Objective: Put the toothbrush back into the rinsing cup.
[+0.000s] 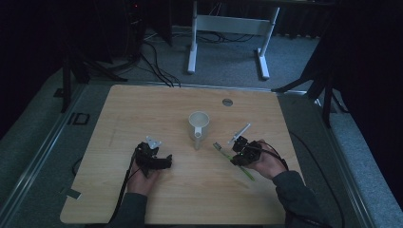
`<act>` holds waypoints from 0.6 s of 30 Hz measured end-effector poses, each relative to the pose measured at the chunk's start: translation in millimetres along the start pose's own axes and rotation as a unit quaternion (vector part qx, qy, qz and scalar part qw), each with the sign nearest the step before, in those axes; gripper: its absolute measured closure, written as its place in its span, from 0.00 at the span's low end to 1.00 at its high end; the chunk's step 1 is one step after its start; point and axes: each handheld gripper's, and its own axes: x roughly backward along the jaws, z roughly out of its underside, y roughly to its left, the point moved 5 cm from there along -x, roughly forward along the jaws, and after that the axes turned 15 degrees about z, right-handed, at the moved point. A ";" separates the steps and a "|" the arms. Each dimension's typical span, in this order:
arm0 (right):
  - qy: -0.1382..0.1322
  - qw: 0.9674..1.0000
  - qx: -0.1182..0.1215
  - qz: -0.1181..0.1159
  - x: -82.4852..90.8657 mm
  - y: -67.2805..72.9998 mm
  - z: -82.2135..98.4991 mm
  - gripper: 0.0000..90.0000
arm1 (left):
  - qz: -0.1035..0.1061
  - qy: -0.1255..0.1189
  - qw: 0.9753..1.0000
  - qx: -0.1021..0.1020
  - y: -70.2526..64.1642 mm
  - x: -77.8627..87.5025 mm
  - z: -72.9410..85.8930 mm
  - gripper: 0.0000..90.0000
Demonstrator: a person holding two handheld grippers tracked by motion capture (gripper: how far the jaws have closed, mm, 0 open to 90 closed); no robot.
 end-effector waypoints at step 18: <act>-0.025 0.999 -0.019 0.014 3.3 -1.7 -5.9 0.91 | 0.000 0.000 1.000 0.000 0.0 0.0 0.0 0.10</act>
